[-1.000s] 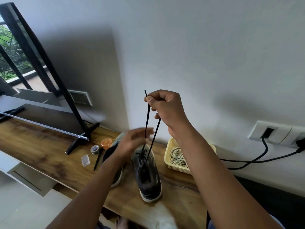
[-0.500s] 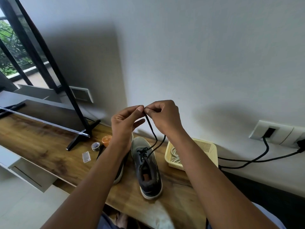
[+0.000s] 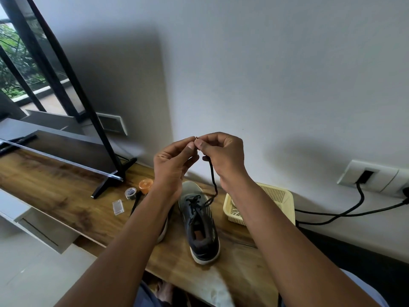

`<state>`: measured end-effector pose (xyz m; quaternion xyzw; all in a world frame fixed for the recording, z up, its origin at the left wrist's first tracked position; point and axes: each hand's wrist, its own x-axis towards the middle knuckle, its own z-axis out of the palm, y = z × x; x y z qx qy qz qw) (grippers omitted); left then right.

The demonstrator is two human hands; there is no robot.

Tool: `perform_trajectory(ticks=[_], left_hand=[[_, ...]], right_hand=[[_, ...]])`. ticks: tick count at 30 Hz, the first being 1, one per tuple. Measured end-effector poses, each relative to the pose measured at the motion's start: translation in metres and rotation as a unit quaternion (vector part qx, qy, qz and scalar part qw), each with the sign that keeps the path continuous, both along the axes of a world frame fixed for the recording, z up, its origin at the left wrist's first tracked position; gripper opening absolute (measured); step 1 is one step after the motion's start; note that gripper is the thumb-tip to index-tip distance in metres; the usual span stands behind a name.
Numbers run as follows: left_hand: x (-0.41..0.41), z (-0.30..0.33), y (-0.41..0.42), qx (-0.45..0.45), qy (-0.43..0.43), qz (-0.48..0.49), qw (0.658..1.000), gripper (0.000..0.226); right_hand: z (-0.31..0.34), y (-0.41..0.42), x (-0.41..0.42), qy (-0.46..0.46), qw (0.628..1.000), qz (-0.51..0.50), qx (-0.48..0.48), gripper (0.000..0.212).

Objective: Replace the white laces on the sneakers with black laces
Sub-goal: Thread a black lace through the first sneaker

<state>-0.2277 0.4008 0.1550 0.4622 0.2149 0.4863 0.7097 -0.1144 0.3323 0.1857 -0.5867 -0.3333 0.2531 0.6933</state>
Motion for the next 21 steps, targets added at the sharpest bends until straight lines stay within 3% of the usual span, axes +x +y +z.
perform_trajectory(ticks=[6, 10, 13, 16, 17, 18, 21], left_hand=[[0.002, -0.004, 0.000, 0.012, 0.027, 0.014, 0.999, 0.015], [-0.006, -0.017, 0.009, 0.075, 0.177, 0.025, 0.981, 0.014], [-0.014, -0.034, 0.016, 0.163, 0.375, -0.003, 0.912, 0.009], [-0.019, -0.051, 0.019, 0.285, 0.570, -0.026, 0.770, 0.003], [-0.021, -0.053, 0.019, 0.294, 0.606, -0.033, 0.738, 0.005], [-0.022, -0.054, 0.020, 0.291, 0.627, -0.045, 0.721, 0.008], [-0.024, -0.055, 0.021, 0.275, 0.638, -0.090, 0.713, 0.020]], right_hand=[[-0.004, -0.001, -0.006, 0.022, 0.999, 0.032, 0.008, 0.003], [-0.004, -0.001, -0.002, 0.005, 1.000, 0.023, -0.014, 0.004], [-0.006, -0.002, 0.005, -0.015, 0.999, 0.022, -0.033, 0.006], [-0.011, -0.004, 0.013, -0.029, 0.998, 0.016, -0.055, 0.006], [-0.014, -0.004, 0.016, -0.037, 0.997, 0.012, -0.064, 0.006], [-0.016, -0.005, 0.019, -0.050, 0.996, 0.009, -0.075, 0.006], [-0.025, -0.007, 0.028, -0.101, 0.987, 0.016, -0.120, 0.006]])
